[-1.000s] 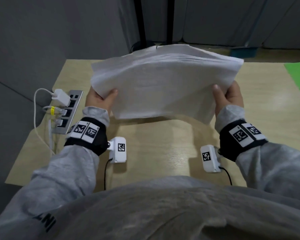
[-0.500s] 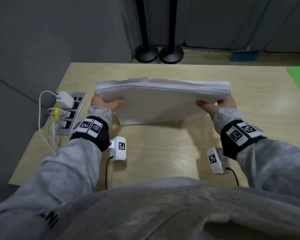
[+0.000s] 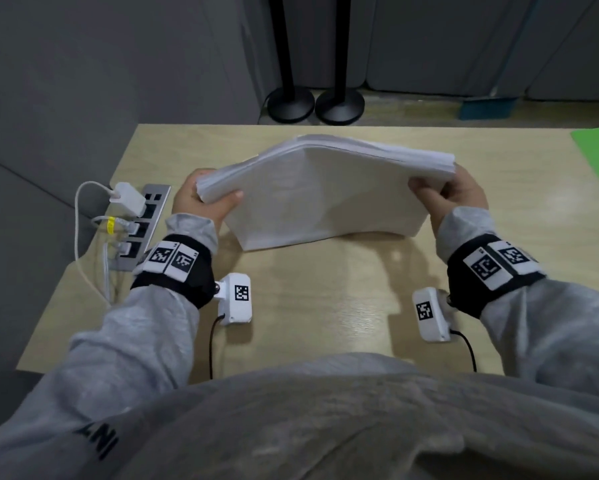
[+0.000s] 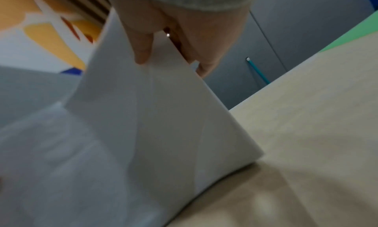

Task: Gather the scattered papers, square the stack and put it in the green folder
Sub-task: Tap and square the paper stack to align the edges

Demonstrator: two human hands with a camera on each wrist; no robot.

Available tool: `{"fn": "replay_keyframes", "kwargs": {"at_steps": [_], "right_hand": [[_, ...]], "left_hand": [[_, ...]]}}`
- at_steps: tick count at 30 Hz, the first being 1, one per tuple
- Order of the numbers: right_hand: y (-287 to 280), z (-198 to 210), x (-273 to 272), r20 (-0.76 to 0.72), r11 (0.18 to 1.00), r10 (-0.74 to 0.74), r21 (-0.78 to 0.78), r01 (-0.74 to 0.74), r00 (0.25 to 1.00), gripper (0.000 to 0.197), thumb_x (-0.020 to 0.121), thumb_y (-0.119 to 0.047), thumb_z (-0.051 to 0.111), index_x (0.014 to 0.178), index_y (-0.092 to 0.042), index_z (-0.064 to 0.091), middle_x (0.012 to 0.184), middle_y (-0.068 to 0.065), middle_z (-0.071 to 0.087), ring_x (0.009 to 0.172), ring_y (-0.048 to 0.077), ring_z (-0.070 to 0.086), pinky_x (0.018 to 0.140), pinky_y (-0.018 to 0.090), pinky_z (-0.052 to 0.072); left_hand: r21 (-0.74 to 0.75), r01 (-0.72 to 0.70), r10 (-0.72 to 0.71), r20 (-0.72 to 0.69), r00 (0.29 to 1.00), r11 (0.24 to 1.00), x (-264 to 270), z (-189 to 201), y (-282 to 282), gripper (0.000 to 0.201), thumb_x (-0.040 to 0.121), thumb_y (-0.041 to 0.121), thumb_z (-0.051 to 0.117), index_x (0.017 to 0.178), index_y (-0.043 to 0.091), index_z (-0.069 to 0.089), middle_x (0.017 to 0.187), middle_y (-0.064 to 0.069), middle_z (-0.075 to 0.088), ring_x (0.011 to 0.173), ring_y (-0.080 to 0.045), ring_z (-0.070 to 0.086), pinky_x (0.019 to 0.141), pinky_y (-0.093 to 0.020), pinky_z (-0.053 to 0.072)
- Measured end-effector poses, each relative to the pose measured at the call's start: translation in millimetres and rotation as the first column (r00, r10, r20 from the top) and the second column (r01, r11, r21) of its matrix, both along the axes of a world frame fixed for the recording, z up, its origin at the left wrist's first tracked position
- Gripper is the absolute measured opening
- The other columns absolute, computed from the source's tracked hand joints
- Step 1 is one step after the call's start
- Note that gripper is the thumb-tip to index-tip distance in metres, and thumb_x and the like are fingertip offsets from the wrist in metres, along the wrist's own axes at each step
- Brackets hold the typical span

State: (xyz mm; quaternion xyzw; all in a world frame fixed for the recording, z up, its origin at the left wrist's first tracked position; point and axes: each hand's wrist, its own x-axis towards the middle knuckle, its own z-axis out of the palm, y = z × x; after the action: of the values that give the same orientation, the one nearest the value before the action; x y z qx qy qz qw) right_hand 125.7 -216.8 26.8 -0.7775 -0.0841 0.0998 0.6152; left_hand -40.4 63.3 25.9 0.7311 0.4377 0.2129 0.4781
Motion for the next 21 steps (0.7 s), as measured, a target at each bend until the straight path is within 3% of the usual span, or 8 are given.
{"fn": "replay_keyframes", "kwargs": {"at_steps": [2,4,6,8,10,14,18,21], "right_hand": [[0.2,-4.7,0.7,-0.033,0.999,0.017,-0.032,-0.018,0.999,0.035,0.084,-0.011,0.07,0.117,-0.016,0.058,0.092,-0.008,0.065,0.078,-0.005,0.062,0.073,0.011,0.046],[2.8,-10.1,1.4,-0.13,0.978,0.041,-0.197,-0.067,0.991,0.039,0.083,-0.022,0.071,0.119,-0.012,0.059,0.097,-0.001,0.063,0.091,0.015,0.061,0.08,0.022,0.042],[3.2,-13.5,1.3,-0.154,0.977,0.025,-0.205,-0.056,0.988,0.031,0.083,-0.027,0.071,0.112,-0.017,0.063,0.095,0.001,0.065,0.094,0.021,0.063,0.082,0.027,0.044],[2.4,-6.8,-1.1,-0.09,0.997,0.001,-0.071,-0.008,0.996,0.02,0.084,-0.022,0.07,0.103,-0.025,0.062,0.09,-0.004,0.067,0.084,0.009,0.065,0.08,0.024,0.048],[1.0,-0.1,-0.9,-0.035,0.998,-0.039,0.04,0.041,0.999,0.024,0.084,-0.02,0.07,0.104,-0.024,0.059,0.087,-0.012,0.066,0.072,-0.008,0.062,0.07,0.01,0.048],[2.1,-1.4,-0.8,0.003,1.0,-0.016,-0.013,0.016,1.0,0.049,0.075,-0.024,0.079,0.117,-0.017,0.055,0.097,-0.006,0.062,0.085,0.004,0.06,0.068,0.003,0.045],[8.0,2.0,-1.9,-0.024,0.999,-0.012,-0.042,0.011,1.0,0.037,0.078,-0.02,0.076,0.113,-0.017,0.064,0.096,-0.002,0.065,0.093,0.015,0.063,0.08,0.02,0.048],[8.0,11.2,-1.8,-0.014,0.992,-0.056,0.112,0.058,0.998,0.034,0.081,-0.018,0.073,0.114,-0.017,0.062,0.091,-0.005,0.067,0.075,-0.003,0.065,0.069,0.013,0.051]], "left_hand": [[-0.018,0.011,-0.011,-0.004,1.0,1.0,0.0,-1.6,-2.3,0.036,0.071,0.014,0.08,0.101,0.02,0.06,0.099,-0.001,0.066,0.093,-0.016,0.063,0.081,-0.021,0.049],[-0.042,-0.058,0.049,-0.195,0.98,0.997,0.3,-1.4,-14.7,0.062,0.072,0.032,0.079,0.124,0.01,0.052,0.117,-0.005,0.059,0.113,-0.028,0.056,0.097,-0.029,0.042],[-0.053,-0.14,0.117,-0.305,0.945,0.989,-1.5,-1.7,-21.9,0.075,0.074,0.042,0.075,0.133,0.009,0.044,0.123,-0.007,0.055,0.119,-0.028,0.051,0.093,-0.024,0.033],[-0.032,-0.155,0.143,-0.234,0.962,0.987,-0.8,-1.3,-16.4,0.078,0.07,0.047,0.076,0.132,0.011,0.046,0.119,-0.007,0.059,0.112,-0.025,0.055,0.087,-0.021,0.032],[-0.006,-0.124,0.122,-0.132,0.984,0.992,-0.7,2.8,-6.9,0.07,0.069,0.046,0.077,0.124,0.011,0.053,0.105,-0.001,0.061,0.098,-0.02,0.059,0.086,-0.019,0.034],[-0.032,-0.004,0.0,-0.114,0.994,0.999,1.8,3.5,-4.1,0.056,0.071,0.026,0.08,0.119,0.01,0.058,0.103,0.003,0.06,0.098,-0.014,0.057,0.084,-0.017,0.039],[-0.052,-0.073,0.066,-0.115,0.991,0.996,3.6,1.5,-9.1,0.055,0.07,0.033,0.08,0.116,0.012,0.059,0.105,-0.002,0.065,0.096,-0.018,0.06,0.083,-0.019,0.041],[0.016,-0.106,0.107,-0.072,0.992,0.994,4.5,18.9,-14.6,0.041,0.078,0.03,0.074,0.11,0.009,0.058,0.095,0.001,0.056,0.09,-0.017,0.056,0.06,-0.005,0.037]]}}
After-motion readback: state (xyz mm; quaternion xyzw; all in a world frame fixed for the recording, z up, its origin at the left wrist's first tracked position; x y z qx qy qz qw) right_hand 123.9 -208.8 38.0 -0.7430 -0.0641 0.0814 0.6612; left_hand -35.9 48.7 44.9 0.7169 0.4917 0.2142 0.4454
